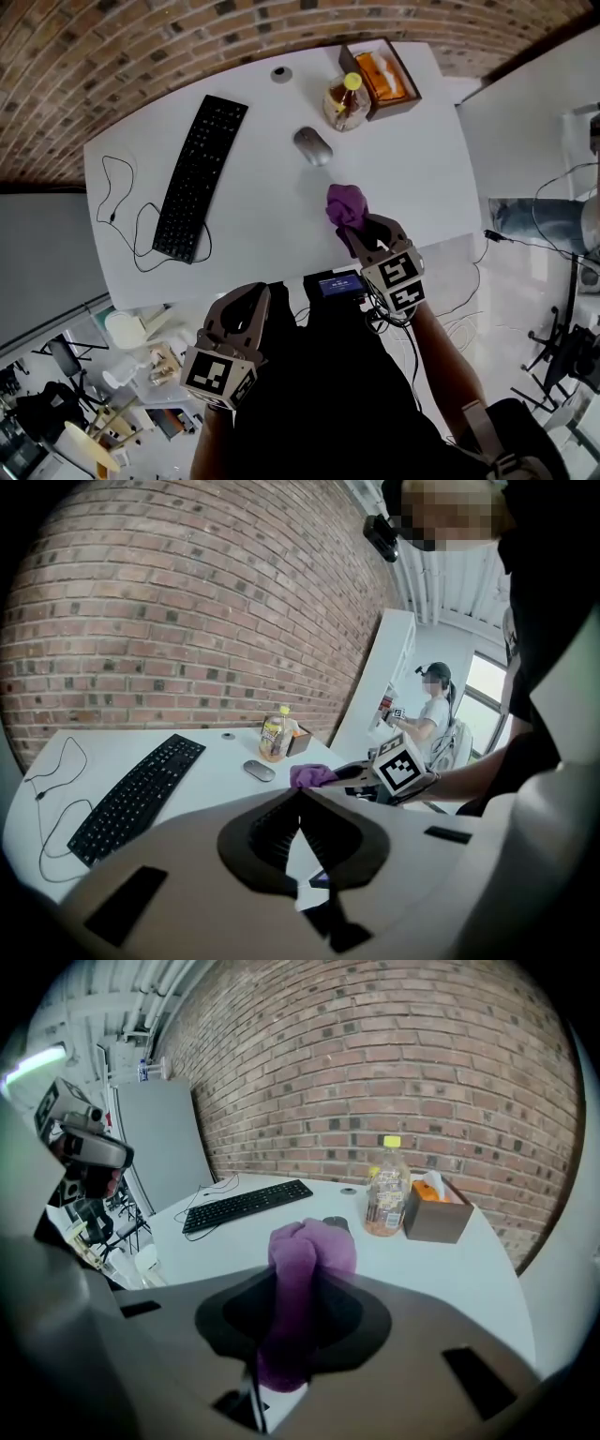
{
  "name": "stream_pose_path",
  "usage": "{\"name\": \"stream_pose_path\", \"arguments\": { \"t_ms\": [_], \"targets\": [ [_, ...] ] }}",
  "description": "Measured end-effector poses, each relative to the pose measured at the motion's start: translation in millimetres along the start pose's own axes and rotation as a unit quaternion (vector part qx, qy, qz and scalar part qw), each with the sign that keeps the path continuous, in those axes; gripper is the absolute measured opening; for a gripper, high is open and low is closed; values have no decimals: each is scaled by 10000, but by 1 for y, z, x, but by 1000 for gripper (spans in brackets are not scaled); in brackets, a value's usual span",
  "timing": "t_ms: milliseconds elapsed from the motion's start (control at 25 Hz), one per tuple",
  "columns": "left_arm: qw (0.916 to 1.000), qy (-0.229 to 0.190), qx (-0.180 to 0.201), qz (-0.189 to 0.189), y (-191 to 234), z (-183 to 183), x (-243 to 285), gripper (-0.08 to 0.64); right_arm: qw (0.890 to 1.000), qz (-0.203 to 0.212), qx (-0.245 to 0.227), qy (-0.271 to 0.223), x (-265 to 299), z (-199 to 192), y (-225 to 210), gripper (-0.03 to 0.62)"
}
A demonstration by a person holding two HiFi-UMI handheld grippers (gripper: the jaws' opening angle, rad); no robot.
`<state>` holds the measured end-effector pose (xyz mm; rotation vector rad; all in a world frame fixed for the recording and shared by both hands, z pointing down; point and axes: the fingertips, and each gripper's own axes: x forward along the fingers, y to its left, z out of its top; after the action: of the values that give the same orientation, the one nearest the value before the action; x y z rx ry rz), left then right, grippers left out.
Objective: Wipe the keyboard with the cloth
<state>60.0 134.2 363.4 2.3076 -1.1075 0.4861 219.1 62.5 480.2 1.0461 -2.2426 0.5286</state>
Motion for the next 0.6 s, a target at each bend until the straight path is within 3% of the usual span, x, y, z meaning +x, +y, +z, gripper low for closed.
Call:
{"name": "stream_pose_path", "arguments": {
  "t_ms": [360,600],
  "targets": [
    [9962,-10,477,-728,29,14,-8,14,9982,-559,182,-128,-13,24,21,98],
    [9940,-47,612,-907,68,17,-22,14,9953,-951,163,-105,-18,43,41,100]
  ]
}}
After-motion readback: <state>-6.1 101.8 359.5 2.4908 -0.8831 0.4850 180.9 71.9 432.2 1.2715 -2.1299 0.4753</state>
